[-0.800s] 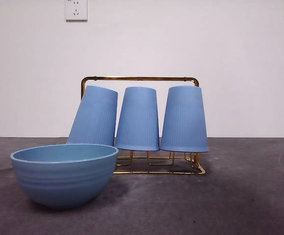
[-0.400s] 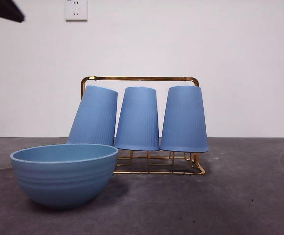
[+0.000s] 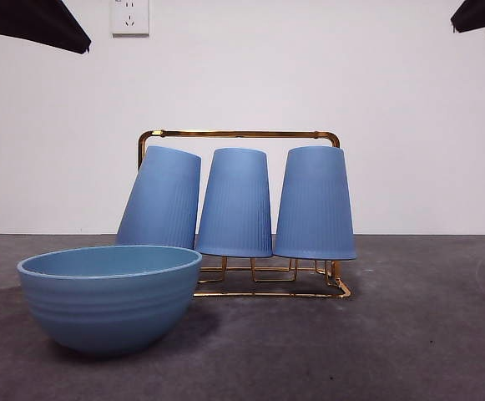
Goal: Right arm lift cup from the cupboard, then place it on the right of the bowl
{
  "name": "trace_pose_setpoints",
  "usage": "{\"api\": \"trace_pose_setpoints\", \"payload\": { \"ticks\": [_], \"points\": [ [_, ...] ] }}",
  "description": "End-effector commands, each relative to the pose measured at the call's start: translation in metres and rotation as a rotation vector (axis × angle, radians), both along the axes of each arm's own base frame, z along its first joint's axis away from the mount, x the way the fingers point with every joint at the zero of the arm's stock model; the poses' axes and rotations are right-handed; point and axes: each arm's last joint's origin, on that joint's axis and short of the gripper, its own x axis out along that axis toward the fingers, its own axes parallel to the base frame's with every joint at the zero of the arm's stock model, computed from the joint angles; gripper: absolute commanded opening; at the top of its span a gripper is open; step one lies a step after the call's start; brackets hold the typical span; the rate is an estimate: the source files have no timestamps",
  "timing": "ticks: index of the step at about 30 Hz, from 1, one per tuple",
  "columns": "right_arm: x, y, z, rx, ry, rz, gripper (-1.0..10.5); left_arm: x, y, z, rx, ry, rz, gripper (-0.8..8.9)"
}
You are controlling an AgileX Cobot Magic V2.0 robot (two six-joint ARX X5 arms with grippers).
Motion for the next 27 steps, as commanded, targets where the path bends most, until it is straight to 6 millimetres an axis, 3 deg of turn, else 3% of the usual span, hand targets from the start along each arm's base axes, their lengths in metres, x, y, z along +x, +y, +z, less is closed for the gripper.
{"api": "trace_pose_setpoints", "payload": {
  "ticks": [1, 6, 11, 13, 19, 27],
  "points": [
    [0.003, 0.002, 0.002, -0.011, -0.018, 0.022, 0.1, 0.003, -0.002, 0.005, 0.009, -0.036, -0.025, 0.18],
    [0.003, 0.003, 0.002, -0.013, -0.018, 0.023, 0.4, 0.003, -0.002, 0.005, 0.009, -0.037, -0.025, 2.07],
    [0.003, 0.003, 0.001, -0.012, -0.014, 0.019, 4.3, 0.003, -0.002, 0.005, 0.009, -0.036, -0.024, 4.53],
    [0.003, 0.003, 0.001, -0.009, -0.011, 0.018, 5.2, 0.003, -0.002, 0.005, 0.007, -0.034, -0.023, 5.02],
    [0.003, 0.003, 0.002, 0.004, 0.004, 0.013, 5.5, 0.003, -0.002, 0.005, -0.002, -0.019, -0.016, 5.04],
    [0.013, 0.008, -0.005, 0.032, 0.183, -0.007, 5.4, -0.008, 0.001, 0.009, -0.028, 0.045, 0.012, 5.00]
  ]
}}
